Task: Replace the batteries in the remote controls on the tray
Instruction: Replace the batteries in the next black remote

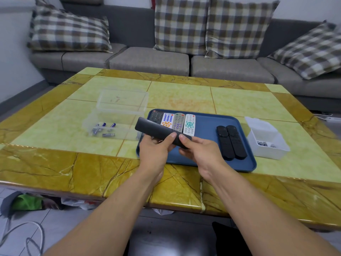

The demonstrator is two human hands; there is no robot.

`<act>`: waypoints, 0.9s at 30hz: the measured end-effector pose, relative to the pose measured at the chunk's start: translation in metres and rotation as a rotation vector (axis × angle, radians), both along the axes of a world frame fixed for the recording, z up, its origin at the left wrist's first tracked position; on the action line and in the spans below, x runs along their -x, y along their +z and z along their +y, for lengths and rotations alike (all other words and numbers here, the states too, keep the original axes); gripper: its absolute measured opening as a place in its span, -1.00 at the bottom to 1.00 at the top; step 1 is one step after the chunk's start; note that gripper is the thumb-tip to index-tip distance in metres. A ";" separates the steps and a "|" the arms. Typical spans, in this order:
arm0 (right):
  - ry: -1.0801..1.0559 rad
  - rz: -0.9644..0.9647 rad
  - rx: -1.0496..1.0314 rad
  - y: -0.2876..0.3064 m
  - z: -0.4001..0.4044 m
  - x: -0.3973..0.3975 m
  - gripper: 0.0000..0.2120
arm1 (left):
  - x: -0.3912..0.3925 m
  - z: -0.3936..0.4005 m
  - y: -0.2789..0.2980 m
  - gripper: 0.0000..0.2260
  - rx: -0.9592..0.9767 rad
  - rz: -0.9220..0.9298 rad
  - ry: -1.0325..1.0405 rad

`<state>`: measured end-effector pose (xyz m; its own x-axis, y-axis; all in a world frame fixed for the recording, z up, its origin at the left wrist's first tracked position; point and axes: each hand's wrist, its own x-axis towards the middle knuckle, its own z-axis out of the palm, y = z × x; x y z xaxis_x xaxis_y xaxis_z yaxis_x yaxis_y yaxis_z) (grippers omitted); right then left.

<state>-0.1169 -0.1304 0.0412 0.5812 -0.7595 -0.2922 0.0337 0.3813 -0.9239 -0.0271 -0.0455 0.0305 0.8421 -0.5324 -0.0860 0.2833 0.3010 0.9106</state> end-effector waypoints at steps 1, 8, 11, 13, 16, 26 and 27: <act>0.010 0.009 0.017 0.000 0.001 0.000 -0.82 | -0.001 0.000 0.000 -0.64 -0.005 0.002 0.010; 0.015 0.182 0.300 -0.003 -0.003 0.005 -0.78 | 0.002 0.000 -0.002 -0.73 -0.019 -0.069 0.067; -0.016 0.188 0.362 -0.003 -0.007 0.006 -0.76 | 0.003 -0.003 -0.005 -0.81 -0.102 -0.202 0.127; -0.061 0.139 0.333 0.000 -0.015 0.007 -0.80 | -0.003 -0.003 -0.004 -0.85 -0.104 -0.179 0.190; -0.191 0.269 0.482 -0.001 -0.041 0.021 -0.82 | -0.016 -0.001 -0.003 -0.89 -0.096 -0.009 0.192; -0.027 1.041 1.028 -0.019 -0.067 0.040 -0.87 | -0.015 -0.001 0.006 -0.72 -0.034 0.167 -0.111; -0.027 1.091 1.083 -0.015 -0.065 0.038 -0.85 | -0.014 0.000 0.008 -0.70 -0.025 0.187 -0.131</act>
